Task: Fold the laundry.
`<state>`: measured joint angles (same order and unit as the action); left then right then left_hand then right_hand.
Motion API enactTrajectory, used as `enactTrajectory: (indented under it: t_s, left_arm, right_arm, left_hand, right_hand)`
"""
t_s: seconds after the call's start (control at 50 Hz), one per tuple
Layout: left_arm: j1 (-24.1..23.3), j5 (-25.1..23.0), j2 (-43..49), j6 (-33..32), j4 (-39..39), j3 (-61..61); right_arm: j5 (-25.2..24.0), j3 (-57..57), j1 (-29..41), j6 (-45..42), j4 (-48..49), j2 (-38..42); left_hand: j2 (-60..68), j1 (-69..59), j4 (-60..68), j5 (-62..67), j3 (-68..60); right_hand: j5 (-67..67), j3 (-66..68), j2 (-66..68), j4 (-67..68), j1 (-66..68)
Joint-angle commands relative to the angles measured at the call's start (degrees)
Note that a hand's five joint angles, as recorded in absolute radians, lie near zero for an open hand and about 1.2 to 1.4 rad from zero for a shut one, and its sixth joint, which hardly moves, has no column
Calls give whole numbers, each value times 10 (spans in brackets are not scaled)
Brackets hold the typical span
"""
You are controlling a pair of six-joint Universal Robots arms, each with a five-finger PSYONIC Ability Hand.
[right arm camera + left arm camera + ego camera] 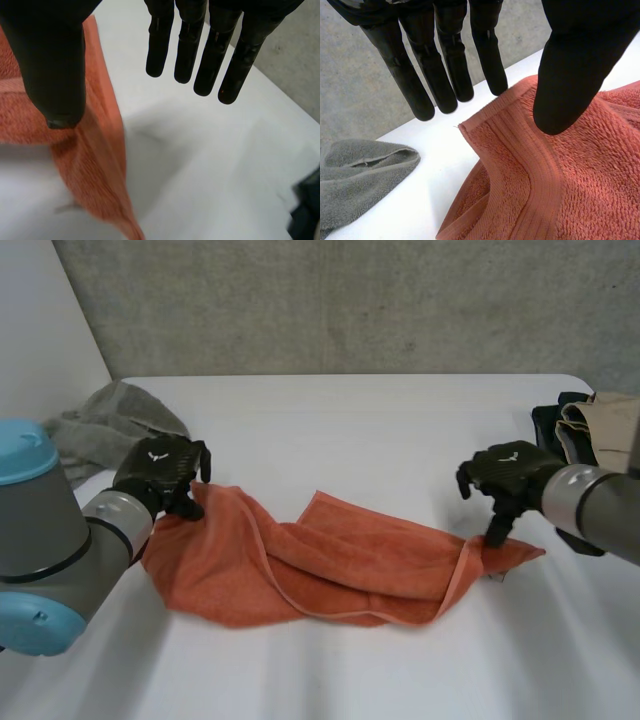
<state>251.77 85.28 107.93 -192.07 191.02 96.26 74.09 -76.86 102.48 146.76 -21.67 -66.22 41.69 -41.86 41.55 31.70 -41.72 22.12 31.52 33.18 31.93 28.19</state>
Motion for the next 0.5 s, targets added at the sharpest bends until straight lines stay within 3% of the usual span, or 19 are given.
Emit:
enactTrajectory:
  t_s: [0.02,0.14,0.24,0.38,0.44,0.5]
  left_arm:
    - [1,0,1,-12,1,6]
    - [2,0,7,-30,5,6]
    - [2,0,23,-44,34,7]
    - [1,-1,33,-47,54,5]
    - [1,-2,41,-47,54,2]
    - [1,-2,49,-47,54,-1]
  right_arm:
    - [-1,-8,-34,-79,-80,-9]
    - [-1,-36,-42,-86,-84,-10]
    - [-8,-72,-47,-54,-41,-9]
    - [-23,-122,-47,-37,-6,-4]
    - [-43,-142,-50,-37,15,-5]
    - [-54,-156,-51,-40,29,-11]
  left_hand:
    - [183,-181,184,183,-183]
    - [200,-198,201,200,-200]
    - [79,-77,81,79,-79]
    - [81,-79,82,80,-80]
    - [126,-124,127,126,-125]
    - [287,-285,288,287,-287]
  right_hand:
    - [15,21,4,17,54]
    - [13,19,3,15,53]
    - [18,24,8,20,58]
    - [7,13,-4,9,46]
    - [7,13,-4,9,46]
    - [5,11,-6,7,44]
